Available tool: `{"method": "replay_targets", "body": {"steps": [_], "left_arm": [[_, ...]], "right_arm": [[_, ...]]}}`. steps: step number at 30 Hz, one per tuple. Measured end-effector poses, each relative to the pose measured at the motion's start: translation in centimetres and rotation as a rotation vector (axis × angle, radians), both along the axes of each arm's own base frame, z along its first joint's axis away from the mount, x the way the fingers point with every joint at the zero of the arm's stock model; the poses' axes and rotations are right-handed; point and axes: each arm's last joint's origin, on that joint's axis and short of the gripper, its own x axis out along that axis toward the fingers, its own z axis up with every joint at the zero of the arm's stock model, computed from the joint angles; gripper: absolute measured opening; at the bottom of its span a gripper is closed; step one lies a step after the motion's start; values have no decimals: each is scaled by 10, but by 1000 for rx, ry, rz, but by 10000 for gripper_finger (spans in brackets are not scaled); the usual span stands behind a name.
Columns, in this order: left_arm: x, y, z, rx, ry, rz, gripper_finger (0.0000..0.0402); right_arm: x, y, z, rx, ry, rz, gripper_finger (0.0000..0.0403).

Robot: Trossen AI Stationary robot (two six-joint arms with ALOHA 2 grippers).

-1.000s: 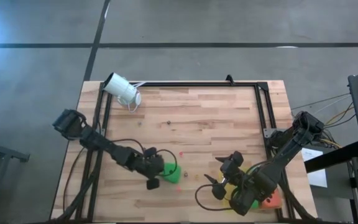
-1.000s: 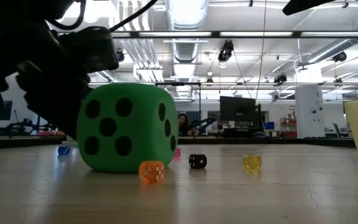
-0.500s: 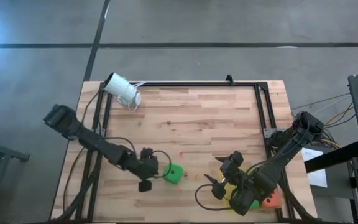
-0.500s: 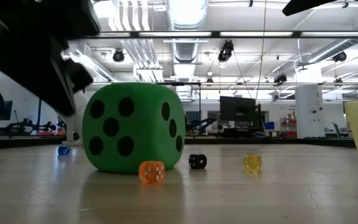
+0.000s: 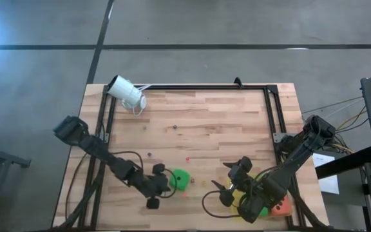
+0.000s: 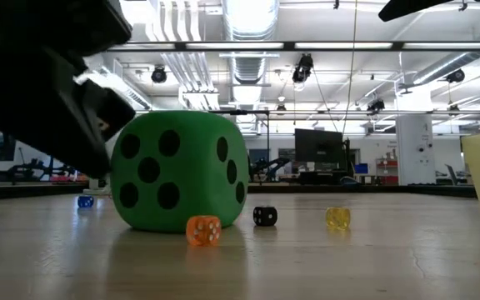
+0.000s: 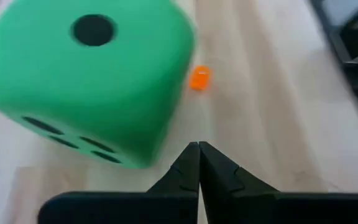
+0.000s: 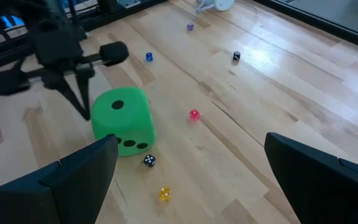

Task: Pick & Place Dice
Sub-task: Put the large green die into the yellow bin

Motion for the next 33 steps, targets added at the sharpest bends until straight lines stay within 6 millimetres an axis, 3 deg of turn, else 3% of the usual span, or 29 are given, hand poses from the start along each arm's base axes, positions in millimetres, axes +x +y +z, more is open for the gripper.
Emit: {"method": "replay_targets", "body": {"steps": [11, 18, 25, 33], "left_arm": [[9, 13, -4, 152, -94, 172, 6], [23, 32, -16, 214, -112, 286, 6], [35, 52, -15, 198, -135, 362, 6], [27, 52, -4, 239, -91, 298, 6]], "right_arm": [[0, 0, 0, -1, 0, 0, 400], [0, 0, 0, 0, 0, -1, 400], [1, -2, -1, 0, 0, -10, 400], [3, -4, -3, -4, 4, -18, 400]]}}
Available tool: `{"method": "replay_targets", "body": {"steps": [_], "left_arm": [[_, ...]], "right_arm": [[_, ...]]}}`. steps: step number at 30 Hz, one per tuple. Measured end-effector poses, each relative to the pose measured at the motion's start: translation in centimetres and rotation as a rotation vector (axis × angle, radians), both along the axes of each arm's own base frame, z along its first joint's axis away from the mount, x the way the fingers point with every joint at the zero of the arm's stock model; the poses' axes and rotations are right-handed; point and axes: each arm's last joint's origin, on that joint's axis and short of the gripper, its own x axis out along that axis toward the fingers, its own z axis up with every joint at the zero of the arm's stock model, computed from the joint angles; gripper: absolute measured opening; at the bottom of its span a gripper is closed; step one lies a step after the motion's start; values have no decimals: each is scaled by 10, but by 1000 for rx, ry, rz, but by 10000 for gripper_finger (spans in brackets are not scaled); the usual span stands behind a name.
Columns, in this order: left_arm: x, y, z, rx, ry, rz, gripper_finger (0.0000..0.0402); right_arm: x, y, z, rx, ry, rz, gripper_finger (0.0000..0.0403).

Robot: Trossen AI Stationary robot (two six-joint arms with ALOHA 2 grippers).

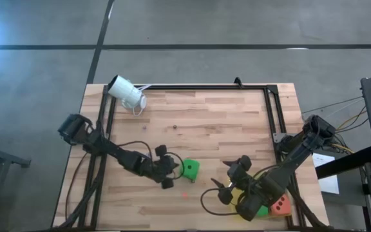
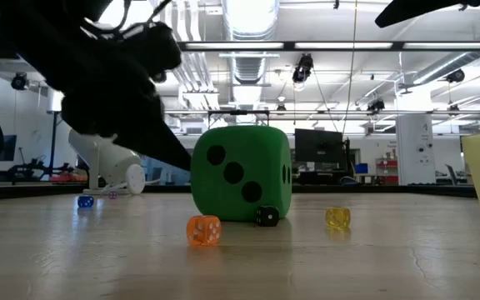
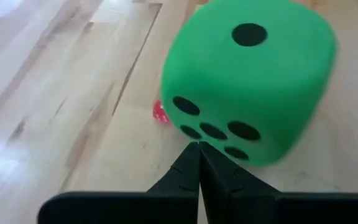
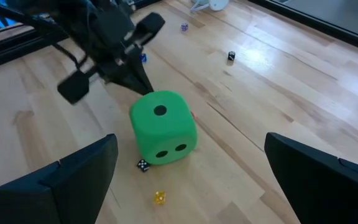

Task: Pick & Place Dice
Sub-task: Put the large green die into the yellow bin

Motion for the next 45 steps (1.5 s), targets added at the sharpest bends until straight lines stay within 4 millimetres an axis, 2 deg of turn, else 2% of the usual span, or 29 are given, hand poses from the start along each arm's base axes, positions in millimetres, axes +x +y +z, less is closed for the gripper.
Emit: {"method": "replay_targets", "body": {"steps": [3, 7, 14, 23, 30, 38, 45], "left_arm": [[-10, -6, 12, -32, 15, -30, 6], [-16, -21, 26, -132, -4, -156, 6], [-15, -30, 25, -146, -42, -200, 6], [-1, -36, 2, -150, -79, -187, 6], [26, -42, 1, -93, -84, -195, 6], [50, -26, -10, -35, 19, -136, 6], [61, -3, -10, 5, 34, -102, 6]], "right_arm": [[0, 0, 0, 0, 0, 1, 400], [0, 0, 0, 0, 1, 0, 400], [0, 0, 0, 2, -1, 1, 400], [0, 0, 0, 2, -3, 3, 400], [0, 0, 0, 3, -3, 3, 400], [1, 1, 0, 7, -7, 3, 400], [1, 1, -1, 5, -6, 3, 400]]}}
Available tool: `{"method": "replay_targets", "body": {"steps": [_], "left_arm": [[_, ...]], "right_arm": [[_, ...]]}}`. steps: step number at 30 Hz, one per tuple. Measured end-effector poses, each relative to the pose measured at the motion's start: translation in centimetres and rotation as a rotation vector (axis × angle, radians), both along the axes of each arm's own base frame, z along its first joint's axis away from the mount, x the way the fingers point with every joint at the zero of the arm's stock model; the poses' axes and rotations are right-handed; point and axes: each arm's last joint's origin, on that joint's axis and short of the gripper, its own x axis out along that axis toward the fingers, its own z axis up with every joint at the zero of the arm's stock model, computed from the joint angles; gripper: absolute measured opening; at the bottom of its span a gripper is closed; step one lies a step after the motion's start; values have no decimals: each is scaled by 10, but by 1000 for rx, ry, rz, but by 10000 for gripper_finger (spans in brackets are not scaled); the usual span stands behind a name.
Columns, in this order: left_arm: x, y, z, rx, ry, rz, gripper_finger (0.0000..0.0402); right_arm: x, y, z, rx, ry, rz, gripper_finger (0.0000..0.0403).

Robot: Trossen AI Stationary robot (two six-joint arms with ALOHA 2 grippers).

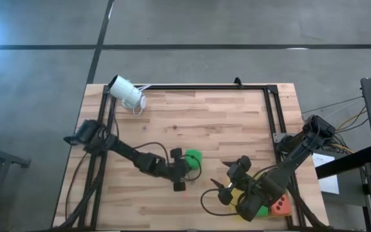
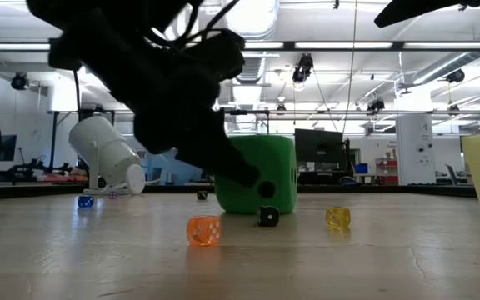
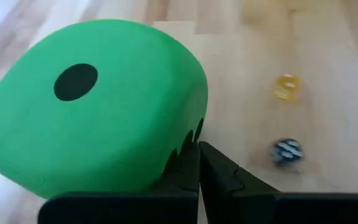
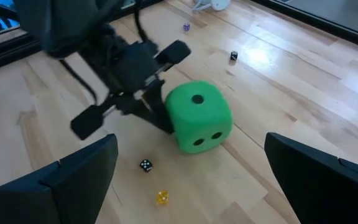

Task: Pick & Place Dice
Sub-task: Put the large green die into the yellow bin

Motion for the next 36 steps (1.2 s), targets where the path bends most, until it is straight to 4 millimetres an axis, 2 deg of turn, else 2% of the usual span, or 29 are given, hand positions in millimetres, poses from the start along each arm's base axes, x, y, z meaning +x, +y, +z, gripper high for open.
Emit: {"method": "replay_targets", "body": {"steps": [6, 10, 13, 18, 24, 28, 31, 36], "left_arm": [[6, 18, 0, 18, 4, 35, 6], [5, 21, 5, 20, 5, 39, 6], [-1, 13, 20, 39, -16, -7, 6], [-18, -4, 57, 71, -80, -106, 6], [-52, -10, 110, 73, -119, -174, 6], [-76, -12, 139, 53, -158, -183, 6], [-93, -15, 152, 79, -170, -185, 6], [-113, -24, 158, 150, -168, -182, 6]], "right_arm": [[0, 0, 0, -6, 5, 5, 400], [0, 0, 0, -27, 18, 20, 400], [0, -1, -2, -38, 26, 25, 400], [5, -10, -7, -19, 71, 9, 400], [30, -45, -1, 113, 193, -9, 400], [53, -71, 4, 167, 239, 48, 400], [70, -92, 8, 189, 242, 105, 400], [89, -126, 9, 206, 258, 200, 400]]}}
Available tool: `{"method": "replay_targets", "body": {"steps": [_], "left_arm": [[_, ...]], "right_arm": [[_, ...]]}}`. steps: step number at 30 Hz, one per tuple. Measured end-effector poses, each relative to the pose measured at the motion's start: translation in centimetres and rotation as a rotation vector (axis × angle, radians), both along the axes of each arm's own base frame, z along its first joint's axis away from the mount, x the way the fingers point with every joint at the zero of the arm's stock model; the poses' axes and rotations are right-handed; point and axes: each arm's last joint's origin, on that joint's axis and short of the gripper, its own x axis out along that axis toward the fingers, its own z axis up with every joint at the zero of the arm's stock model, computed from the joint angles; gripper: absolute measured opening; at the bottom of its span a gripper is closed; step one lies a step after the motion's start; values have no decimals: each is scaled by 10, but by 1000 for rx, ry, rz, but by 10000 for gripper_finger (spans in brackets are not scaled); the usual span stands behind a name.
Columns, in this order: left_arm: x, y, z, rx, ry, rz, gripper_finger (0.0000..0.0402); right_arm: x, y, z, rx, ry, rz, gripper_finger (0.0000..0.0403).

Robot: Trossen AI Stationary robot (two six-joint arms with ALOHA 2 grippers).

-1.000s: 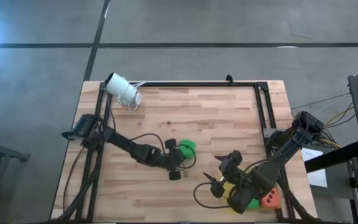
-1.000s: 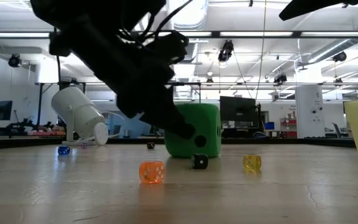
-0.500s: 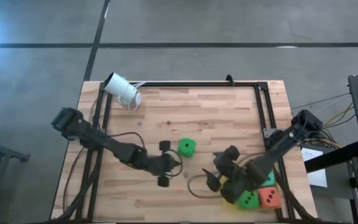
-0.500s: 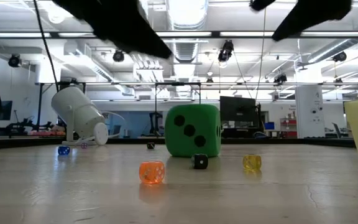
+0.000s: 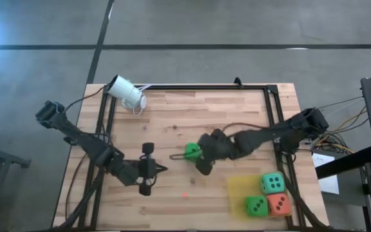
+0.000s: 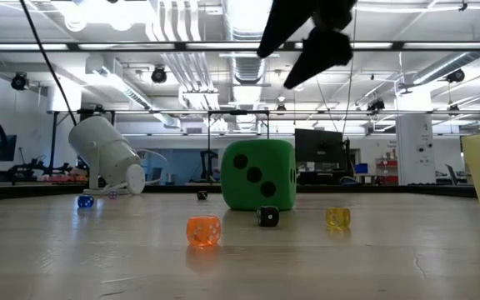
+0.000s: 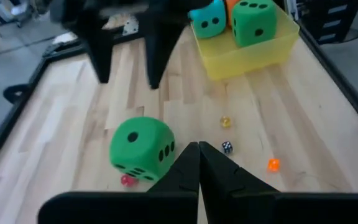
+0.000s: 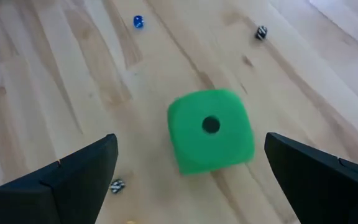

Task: Pick & Place Dice
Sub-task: Put the large green die into the yellow bin

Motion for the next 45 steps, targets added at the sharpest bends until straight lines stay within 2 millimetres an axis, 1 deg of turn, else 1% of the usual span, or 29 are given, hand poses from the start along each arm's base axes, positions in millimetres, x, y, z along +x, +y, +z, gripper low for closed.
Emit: {"method": "replay_targets", "body": {"steps": [5, 8, 11, 15, 17, 21, 23, 29, 45], "left_arm": [[-10, -9, 5, -4, -20, -39, 6], [-14, -11, 8, -11, -32, -48, 6], [-14, -11, 8, -7, -29, -49, 6], [-14, -11, 7, -6, -25, -48, 6], [-14, -11, 7, -10, -23, -46, 6], [-15, -11, 7, -9, -21, -45, 6], [-15, -11, 7, -16, -21, -42, 6], [-15, -11, 7, -22, -19, -39, 6], [-15, -11, 6, -31, -16, -32, 6]], "right_arm": [[11, -23, -11, -3, 63, 73, 400], [16, -29, -18, -46, 85, 118, 400], [19, -28, -22, -79, 103, 175, 400], [26, -27, -26, -23, 72, 218, 400], [30, -29, -28, -6, 57, 220, 400], [34, -36, -39, -4, 96, 203, 400], [35, -39, -42, -5, 103, 199, 400], [36, -46, -43, -16, 109, 197, 400], [35, -48, -52, -29, 135, 198, 400]]}}
